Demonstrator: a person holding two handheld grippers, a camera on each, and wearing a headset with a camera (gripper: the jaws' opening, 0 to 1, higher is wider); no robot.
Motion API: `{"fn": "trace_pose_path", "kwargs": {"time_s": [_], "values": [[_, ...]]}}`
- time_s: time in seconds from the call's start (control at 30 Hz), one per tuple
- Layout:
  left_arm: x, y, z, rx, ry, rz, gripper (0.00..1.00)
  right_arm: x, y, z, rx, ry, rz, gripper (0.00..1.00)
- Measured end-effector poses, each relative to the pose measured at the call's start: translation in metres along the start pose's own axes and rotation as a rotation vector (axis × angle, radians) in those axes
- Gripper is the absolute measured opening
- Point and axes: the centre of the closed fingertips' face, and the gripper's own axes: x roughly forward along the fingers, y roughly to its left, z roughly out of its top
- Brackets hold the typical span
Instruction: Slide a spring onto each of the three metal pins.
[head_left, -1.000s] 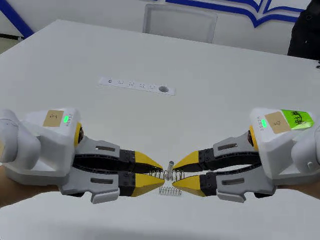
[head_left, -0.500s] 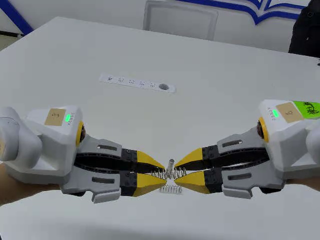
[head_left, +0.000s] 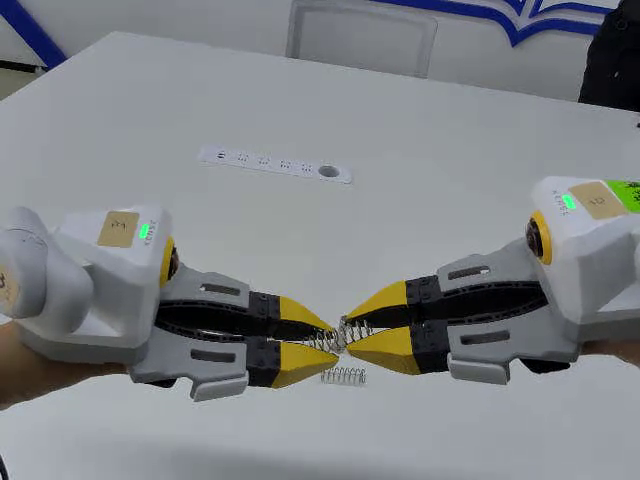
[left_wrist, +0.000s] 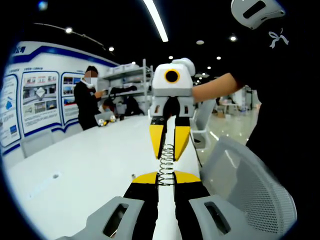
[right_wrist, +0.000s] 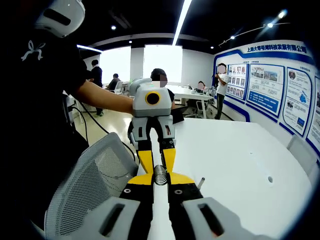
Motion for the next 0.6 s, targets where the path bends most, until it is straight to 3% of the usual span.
{"fn": "trace_pose_path", "kwargs": {"time_s": [0.3,0.6], "values": [[0.011,-0.005,-0.005,0.001,0.011,-0.013,0.1,0.011,0.006,0.017,-0.011,-0.051,0.021,0.1],[0.012,-0.005,-0.009,0.0,0.024,-0.006,0.1,0.013,0.004,0.013,0.002,-0.042,0.016,0.1]]}}
